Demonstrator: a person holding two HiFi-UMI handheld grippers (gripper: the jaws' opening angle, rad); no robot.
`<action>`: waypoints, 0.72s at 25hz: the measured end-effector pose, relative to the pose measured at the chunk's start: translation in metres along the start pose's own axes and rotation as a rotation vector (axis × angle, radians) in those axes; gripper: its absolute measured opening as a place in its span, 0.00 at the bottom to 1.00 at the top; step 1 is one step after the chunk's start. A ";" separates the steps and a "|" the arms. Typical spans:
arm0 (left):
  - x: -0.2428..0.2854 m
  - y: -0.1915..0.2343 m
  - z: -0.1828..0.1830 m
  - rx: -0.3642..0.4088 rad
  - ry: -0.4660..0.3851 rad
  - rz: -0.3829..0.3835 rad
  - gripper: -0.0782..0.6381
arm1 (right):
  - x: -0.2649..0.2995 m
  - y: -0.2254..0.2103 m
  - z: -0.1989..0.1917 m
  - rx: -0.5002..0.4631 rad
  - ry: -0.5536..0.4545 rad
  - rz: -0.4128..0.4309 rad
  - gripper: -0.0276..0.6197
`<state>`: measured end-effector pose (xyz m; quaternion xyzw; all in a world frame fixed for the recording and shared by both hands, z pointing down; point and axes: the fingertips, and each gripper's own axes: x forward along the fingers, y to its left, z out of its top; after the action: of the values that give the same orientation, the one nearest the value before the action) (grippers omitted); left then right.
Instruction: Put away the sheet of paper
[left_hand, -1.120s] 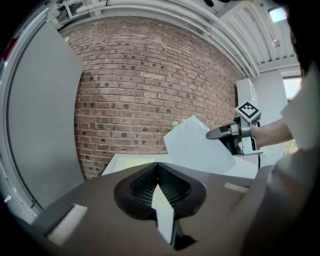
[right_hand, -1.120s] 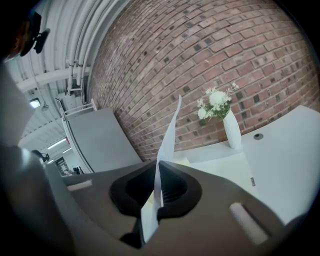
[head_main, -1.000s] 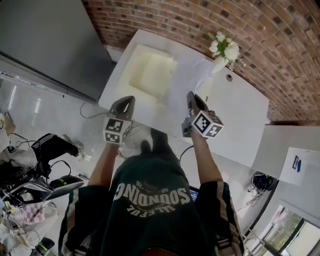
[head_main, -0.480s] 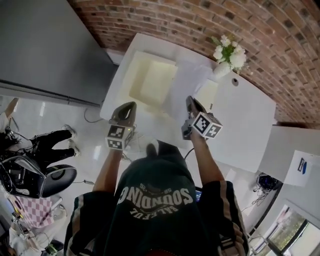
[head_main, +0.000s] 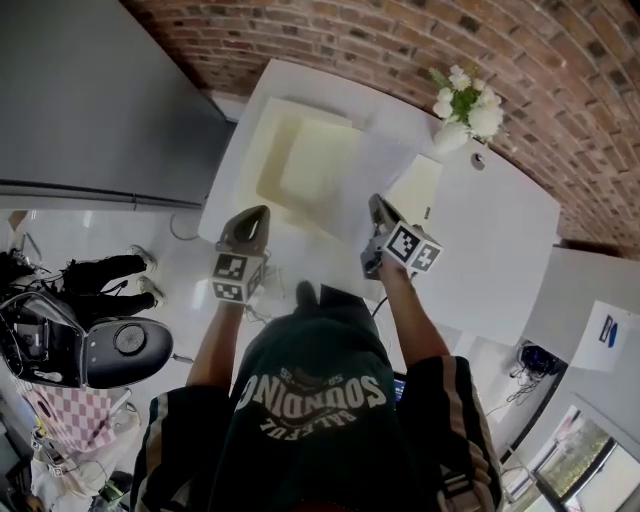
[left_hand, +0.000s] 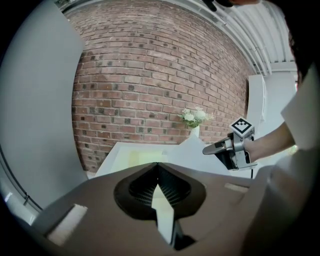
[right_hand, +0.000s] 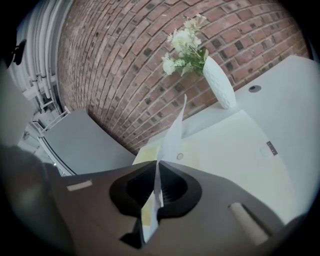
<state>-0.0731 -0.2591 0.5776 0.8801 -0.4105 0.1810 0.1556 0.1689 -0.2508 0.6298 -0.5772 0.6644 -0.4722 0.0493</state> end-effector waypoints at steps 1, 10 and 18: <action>0.000 0.000 -0.001 -0.001 0.004 0.000 0.12 | 0.002 -0.002 -0.002 0.005 0.007 0.000 0.04; 0.000 0.005 -0.023 -0.018 0.042 0.017 0.12 | 0.025 -0.016 -0.018 0.059 0.057 -0.007 0.04; 0.000 0.008 -0.025 -0.044 0.049 0.033 0.12 | 0.057 -0.021 -0.029 0.120 0.094 -0.025 0.05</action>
<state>-0.0845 -0.2532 0.6012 0.8648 -0.4249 0.1959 0.1820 0.1473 -0.2786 0.6877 -0.5586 0.6291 -0.5385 0.0464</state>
